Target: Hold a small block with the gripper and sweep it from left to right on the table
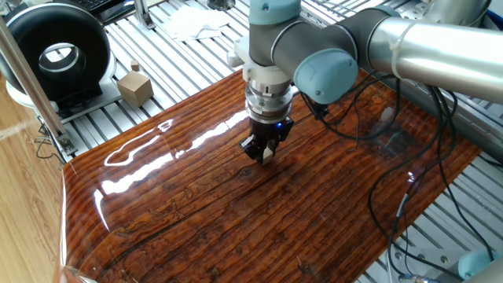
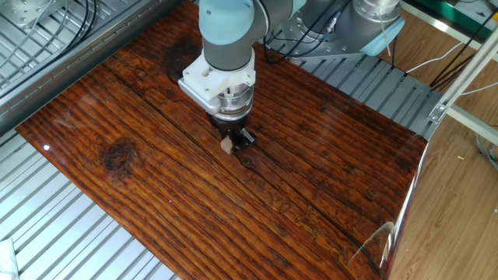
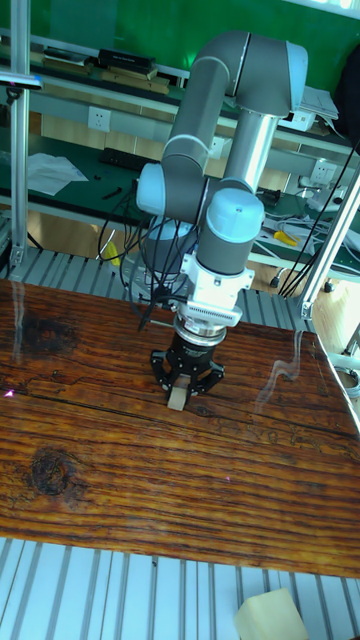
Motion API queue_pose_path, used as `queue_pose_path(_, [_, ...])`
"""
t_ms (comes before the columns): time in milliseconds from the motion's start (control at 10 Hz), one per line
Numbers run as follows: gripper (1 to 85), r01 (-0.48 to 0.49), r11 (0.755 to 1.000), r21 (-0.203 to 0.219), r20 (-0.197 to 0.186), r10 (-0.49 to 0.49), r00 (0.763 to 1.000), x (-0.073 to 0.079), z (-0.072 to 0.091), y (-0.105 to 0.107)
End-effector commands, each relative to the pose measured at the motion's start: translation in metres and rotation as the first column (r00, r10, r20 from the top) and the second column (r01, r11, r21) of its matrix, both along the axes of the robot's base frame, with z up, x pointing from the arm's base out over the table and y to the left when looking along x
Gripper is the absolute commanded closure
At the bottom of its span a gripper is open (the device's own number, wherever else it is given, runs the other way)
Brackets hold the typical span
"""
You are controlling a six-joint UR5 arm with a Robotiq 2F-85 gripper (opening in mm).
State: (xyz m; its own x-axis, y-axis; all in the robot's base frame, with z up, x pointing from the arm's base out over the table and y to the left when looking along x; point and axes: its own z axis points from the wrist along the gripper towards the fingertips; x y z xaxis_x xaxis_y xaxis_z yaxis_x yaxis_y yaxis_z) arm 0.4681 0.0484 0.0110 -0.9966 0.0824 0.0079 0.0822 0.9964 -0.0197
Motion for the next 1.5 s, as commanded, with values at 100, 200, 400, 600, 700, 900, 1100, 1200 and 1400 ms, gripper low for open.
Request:
queue_pose_path(100, [84.7, -0.019, 1.0, 0.009, 0.0, 0.019, 1.0, 0.004, -0.006, -0.007])
queue_pose_path(200, [84.7, -0.022, 1.0, 0.01, -0.003, 0.022, 1.0, 0.004, -0.006, -0.009])
queue_pose_path(400, [84.7, -0.028, 1.0, 0.011, -0.009, 0.028, 1.0, 0.004, -0.003, -0.012])
queue_pose_path(600, [84.7, -0.023, 0.999, 0.027, -0.015, 0.023, 1.0, 0.002, 0.0, -0.008])
queue_pose_path(700, [84.7, -0.018, 0.999, 0.036, -0.015, 0.019, 1.0, 0.002, 0.0, -0.005])
queue_pose_path(900, [84.7, -0.014, 0.999, 0.04, -0.015, 0.014, 1.0, 0.001, 0.001, -0.003])
queue_pose_path(1100, [84.7, -0.015, 0.999, 0.046, -0.016, 0.016, 1.0, 0.0, 0.001, -0.001])
queue_pose_path(1200, [84.7, -0.03, 0.999, 0.044, -0.019, 0.031, 0.999, -0.001, 0.001, -0.002])
queue_pose_path(1400, [84.7, -0.087, 0.996, 0.037, -0.005, 0.088, 0.996, 0.002, 0.001, -0.004])
